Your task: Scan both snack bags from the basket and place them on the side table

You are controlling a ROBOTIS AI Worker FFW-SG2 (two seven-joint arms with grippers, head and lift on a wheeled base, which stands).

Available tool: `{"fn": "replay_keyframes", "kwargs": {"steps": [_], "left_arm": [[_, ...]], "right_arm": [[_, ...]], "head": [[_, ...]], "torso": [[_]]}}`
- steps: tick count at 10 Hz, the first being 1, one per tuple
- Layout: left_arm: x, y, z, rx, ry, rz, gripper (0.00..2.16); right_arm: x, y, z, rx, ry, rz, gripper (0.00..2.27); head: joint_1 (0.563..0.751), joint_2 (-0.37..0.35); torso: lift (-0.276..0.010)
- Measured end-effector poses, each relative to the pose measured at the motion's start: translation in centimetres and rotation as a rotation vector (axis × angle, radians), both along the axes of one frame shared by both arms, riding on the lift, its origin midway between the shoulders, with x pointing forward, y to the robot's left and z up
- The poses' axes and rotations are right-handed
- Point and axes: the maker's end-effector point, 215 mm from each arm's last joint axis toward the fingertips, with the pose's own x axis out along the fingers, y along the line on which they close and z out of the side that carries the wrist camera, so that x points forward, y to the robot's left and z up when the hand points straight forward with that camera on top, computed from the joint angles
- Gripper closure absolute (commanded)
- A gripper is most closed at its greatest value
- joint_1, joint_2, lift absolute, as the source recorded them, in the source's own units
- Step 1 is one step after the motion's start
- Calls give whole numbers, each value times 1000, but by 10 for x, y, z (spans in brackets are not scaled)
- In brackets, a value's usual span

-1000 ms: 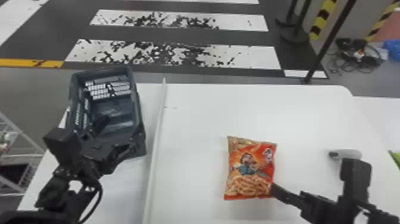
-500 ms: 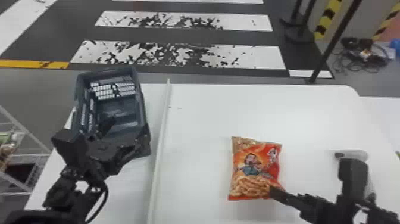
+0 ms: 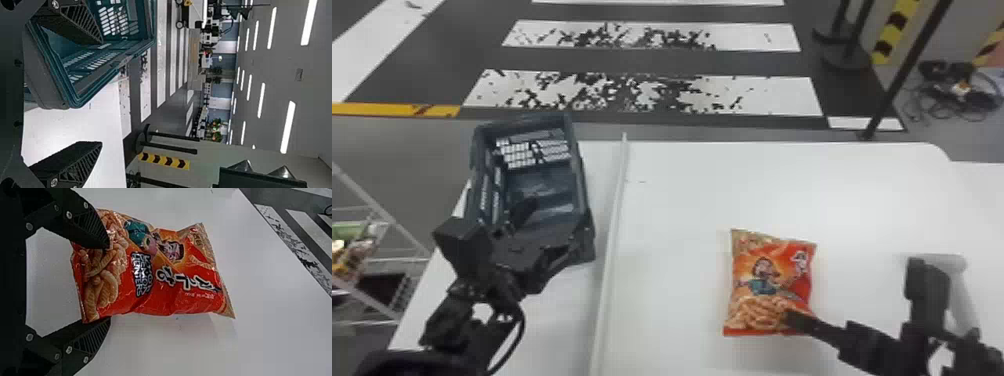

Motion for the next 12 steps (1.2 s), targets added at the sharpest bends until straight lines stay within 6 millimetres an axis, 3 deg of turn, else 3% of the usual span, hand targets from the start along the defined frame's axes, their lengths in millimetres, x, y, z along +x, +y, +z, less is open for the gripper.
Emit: {"fn": "replay_keyframes", "kwargs": {"steps": [1, 2, 7, 12], "left_arm": [[0, 0, 0, 1, 0, 0, 87], [-1, 0, -1, 1, 1, -1, 87], [-4, 1, -3, 5, 8, -3, 87], [-4, 3, -2, 12, 6, -3, 87]], "right_arm": [[3, -1, 1, 36, 5, -3, 2024], [7, -4, 0, 54, 6, -15, 2253], [20, -15, 25, 115, -52, -54, 2253], [50, -64, 79, -238, -195, -34, 2253]], "head": [[695, 42], [695, 38], [695, 22], [695, -43]], "torso": [[-75], [-75], [-75], [-75]]}}
